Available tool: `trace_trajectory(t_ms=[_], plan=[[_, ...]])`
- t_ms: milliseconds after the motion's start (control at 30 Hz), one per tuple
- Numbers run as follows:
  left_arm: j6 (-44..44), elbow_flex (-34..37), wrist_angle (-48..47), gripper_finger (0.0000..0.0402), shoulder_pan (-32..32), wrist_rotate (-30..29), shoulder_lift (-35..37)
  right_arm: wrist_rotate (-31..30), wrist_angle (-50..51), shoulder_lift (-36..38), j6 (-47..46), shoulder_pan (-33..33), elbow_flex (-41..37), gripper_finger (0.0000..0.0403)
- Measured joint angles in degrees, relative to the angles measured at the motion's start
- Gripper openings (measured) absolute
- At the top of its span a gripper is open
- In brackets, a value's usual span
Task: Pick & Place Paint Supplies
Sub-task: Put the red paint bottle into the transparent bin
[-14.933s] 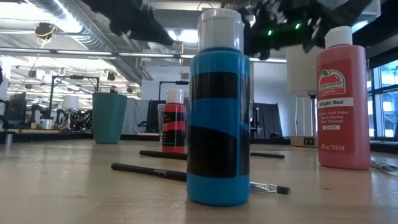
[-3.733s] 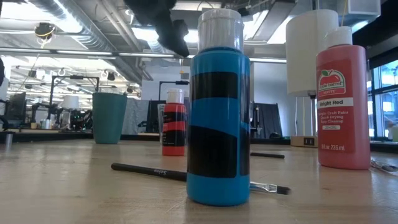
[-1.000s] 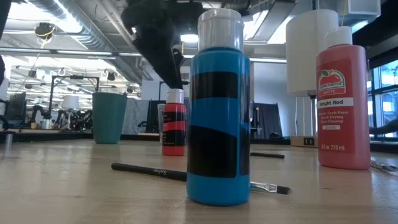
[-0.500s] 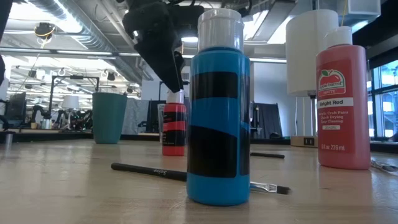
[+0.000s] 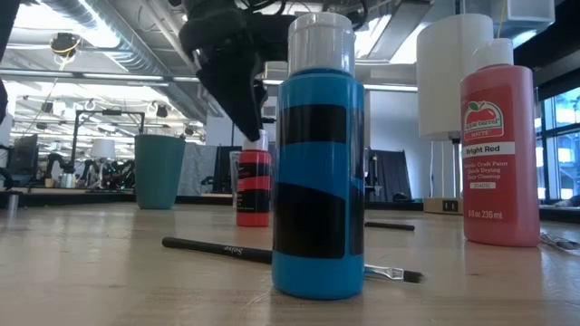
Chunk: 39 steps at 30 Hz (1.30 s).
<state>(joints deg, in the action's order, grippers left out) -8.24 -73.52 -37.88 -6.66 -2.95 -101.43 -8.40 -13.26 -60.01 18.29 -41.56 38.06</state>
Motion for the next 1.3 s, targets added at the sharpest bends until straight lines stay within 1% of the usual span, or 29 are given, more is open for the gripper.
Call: trace_trajectory(t_ms=[1300], plan=[[-0.04, 0.02, -0.07, 0.0267, 0.01, -0.1, -1.18, 0.0, 0.09, 0.0, 0.0, 0.0, 0.0, 0.014]])
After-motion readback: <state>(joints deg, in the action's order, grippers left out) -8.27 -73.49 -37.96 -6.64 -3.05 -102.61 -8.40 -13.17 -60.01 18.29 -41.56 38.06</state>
